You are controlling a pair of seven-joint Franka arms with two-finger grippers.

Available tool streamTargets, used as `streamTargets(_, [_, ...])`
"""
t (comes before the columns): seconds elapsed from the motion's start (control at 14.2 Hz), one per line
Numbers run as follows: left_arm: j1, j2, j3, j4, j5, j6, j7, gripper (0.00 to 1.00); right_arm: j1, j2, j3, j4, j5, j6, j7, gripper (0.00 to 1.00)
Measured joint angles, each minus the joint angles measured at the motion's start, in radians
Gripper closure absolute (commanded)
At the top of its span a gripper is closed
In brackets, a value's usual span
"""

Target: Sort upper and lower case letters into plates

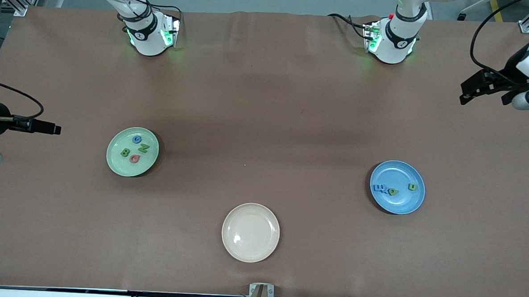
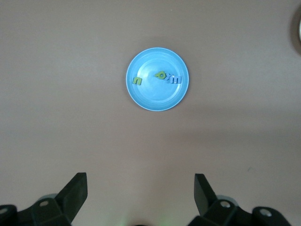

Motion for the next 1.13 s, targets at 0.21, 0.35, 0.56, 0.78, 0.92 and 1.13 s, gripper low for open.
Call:
streamTargets(0.21, [0.003,0.0,-0.002,-0.001,0.0,0.0,0.001,0.0,0.001,-0.06,0.017,-0.067,-0.007,0.011,0.0,0.0])
streamTargets(0.35, [-0.001,0.0,-0.007,-0.001,0.0,0.0,0.001,0.0,0.014,-0.091,0.023,-0.095,-0.017,0.018,0.0,0.0])
streamTargets(0.56, [-0.002,0.0,-0.009,-0.001,0.0,0.0,0.001,0.0,0.035,-0.144,0.024,-0.138,-0.029,0.029,0.0,0.0])
streamTargets(0.78, [-0.003,0.0,-0.009,-0.001,0.0,0.0,0.001,0.0,0.057,-0.223,0.004,-0.234,-0.033,0.072,-0.005,0.0])
streamTargets(0.92, [-0.003,0.002,-0.009,-0.001,0.0,0.0,0.001,0.0,0.064,-0.271,-0.003,-0.298,-0.035,0.101,-0.017,0.0])
streamTargets(1.13, [-0.003,0.006,-0.009,-0.001,0.0,0.0,0.001,0.0,0.064,-0.309,-0.007,-0.335,-0.036,0.113,-0.035,0.0])
